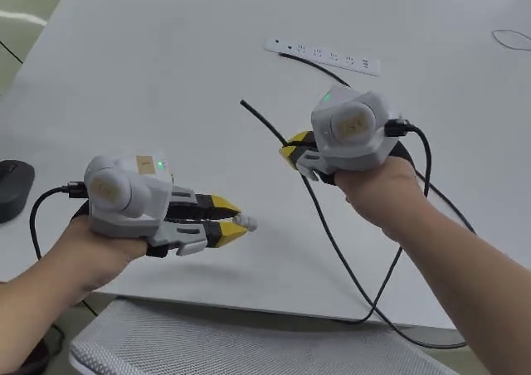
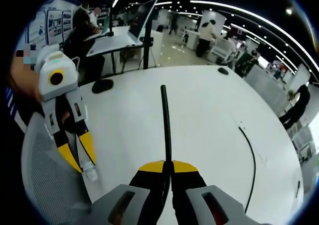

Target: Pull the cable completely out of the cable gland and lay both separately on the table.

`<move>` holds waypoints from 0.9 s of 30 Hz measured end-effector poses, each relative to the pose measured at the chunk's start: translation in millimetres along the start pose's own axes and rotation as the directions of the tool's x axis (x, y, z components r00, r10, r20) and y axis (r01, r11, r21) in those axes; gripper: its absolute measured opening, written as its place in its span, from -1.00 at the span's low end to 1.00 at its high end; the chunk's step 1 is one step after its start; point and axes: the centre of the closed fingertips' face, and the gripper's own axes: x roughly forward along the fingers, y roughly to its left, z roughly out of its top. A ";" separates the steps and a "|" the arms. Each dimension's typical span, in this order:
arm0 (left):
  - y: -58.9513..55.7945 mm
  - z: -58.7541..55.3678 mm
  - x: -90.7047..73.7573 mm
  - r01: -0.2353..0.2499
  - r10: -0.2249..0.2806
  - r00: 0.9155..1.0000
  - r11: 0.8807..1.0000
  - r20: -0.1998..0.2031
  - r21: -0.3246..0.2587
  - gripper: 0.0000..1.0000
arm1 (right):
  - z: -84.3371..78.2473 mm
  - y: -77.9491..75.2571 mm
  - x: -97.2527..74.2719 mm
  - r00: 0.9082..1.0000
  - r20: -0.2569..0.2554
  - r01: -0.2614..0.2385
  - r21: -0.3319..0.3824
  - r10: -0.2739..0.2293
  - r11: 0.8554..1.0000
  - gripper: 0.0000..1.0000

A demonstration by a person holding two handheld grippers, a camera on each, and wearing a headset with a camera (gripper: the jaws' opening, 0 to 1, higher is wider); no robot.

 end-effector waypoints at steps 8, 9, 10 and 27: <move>16.0 -23.7 -0.4 -0.027 0.026 0.999 0.999 -0.019 -0.033 -0.70 | 10.0 12.8 36.7 0.998 -0.030 -0.063 -0.070 0.061 0.996 -1.00; 18.8 -28.6 -0.6 -0.037 0.036 0.999 0.999 -0.031 -0.034 -0.70 | 10.8 15.0 42.8 0.997 -0.037 -0.073 -0.082 0.070 0.994 -1.00; 21.6 -33.0 -1.0 -0.043 0.041 0.999 0.998 -0.033 -0.047 -0.70 | 11.6 16.8 46.4 0.996 -0.039 -0.080 -0.091 0.077 0.993 -1.00; 53.0 -71.4 -12.1 -0.128 0.123 0.991 0.986 -0.054 -0.103 -0.70 | -6.2 77.3 114.5 0.953 -0.141 -0.290 -0.190 0.267 0.938 -1.00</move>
